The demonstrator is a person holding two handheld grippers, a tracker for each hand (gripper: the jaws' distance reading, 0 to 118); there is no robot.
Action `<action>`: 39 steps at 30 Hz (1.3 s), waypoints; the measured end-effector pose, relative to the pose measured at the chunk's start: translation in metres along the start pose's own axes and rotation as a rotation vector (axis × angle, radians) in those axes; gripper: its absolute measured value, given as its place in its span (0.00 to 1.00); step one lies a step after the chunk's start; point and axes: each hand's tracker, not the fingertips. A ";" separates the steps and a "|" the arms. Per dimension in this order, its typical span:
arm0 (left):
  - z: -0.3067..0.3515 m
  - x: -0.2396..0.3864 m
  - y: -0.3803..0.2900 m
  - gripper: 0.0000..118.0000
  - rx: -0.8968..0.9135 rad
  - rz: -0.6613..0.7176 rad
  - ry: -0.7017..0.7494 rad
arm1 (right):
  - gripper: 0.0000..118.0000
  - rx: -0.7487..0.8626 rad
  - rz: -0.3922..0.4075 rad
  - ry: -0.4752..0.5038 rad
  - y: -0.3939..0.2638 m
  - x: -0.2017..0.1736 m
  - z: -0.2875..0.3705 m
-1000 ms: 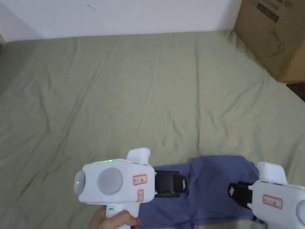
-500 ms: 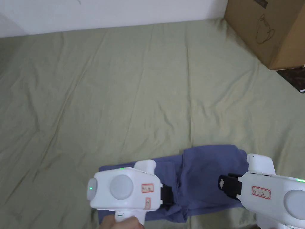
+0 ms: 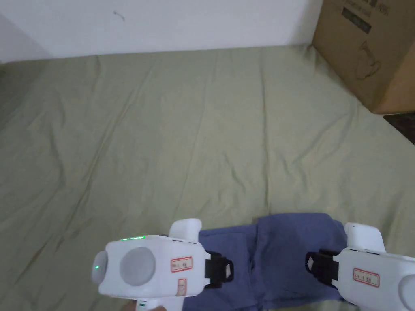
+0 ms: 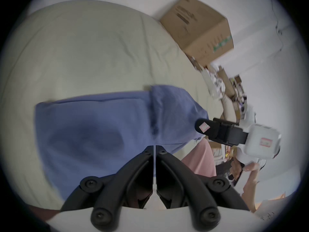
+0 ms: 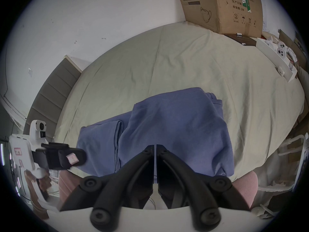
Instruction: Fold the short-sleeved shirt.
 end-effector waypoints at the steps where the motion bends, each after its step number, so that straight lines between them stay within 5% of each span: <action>1: 0.015 -0.017 0.001 0.09 0.012 0.042 0.000 | 0.02 -0.001 0.001 0.003 0.000 -0.002 0.000; 2: 0.026 -0.031 0.001 0.23 0.020 0.070 0.005 | 0.02 -0.002 0.004 0.006 0.001 -0.004 -0.001; 5: 0.052 -0.075 -0.001 0.36 0.030 0.159 0.006 | 0.02 -0.008 0.020 0.007 0.002 -0.013 -0.006; 7: 0.060 -0.100 -0.004 0.72 0.064 0.220 0.012 | 0.02 -0.008 0.034 0.005 0.003 -0.020 -0.008; 9: 0.063 -0.120 -0.010 0.92 0.102 0.283 -0.012 | 0.02 -0.011 0.040 0.017 0.003 -0.026 -0.009; 18: 0.019 -0.150 -0.014 0.92 0.050 0.381 -0.143 | 0.02 -0.030 0.088 0.026 0.006 -0.044 -0.020; 20: 0.011 -0.152 -0.011 0.90 0.044 0.365 -0.169 | 0.02 -0.036 0.095 0.027 0.007 -0.047 -0.022; 21: 0.009 -0.152 -0.011 0.75 0.039 0.366 -0.150 | 0.02 -0.039 0.095 0.025 0.008 -0.049 -0.022; 23: 0.014 -0.153 -0.010 0.06 0.066 0.341 -0.024 | 0.02 -0.035 0.078 0.037 0.008 -0.054 -0.021; 24: 0.010 -0.160 -0.010 0.06 0.035 0.335 0.037 | 0.02 -0.039 0.069 0.064 0.010 -0.056 -0.022; 26: 0.012 -0.172 -0.016 0.06 0.035 0.425 -0.144 | 0.02 -0.044 0.073 0.079 0.012 -0.061 -0.024; 29: 0.026 -0.174 -0.016 0.05 0.036 0.393 -0.148 | 0.02 -0.041 0.121 0.044 0.014 -0.073 -0.024; 39: 0.156 -0.215 -0.017 0.06 0.116 0.342 0.183 | 0.02 -0.025 0.114 0.100 0.017 -0.085 -0.021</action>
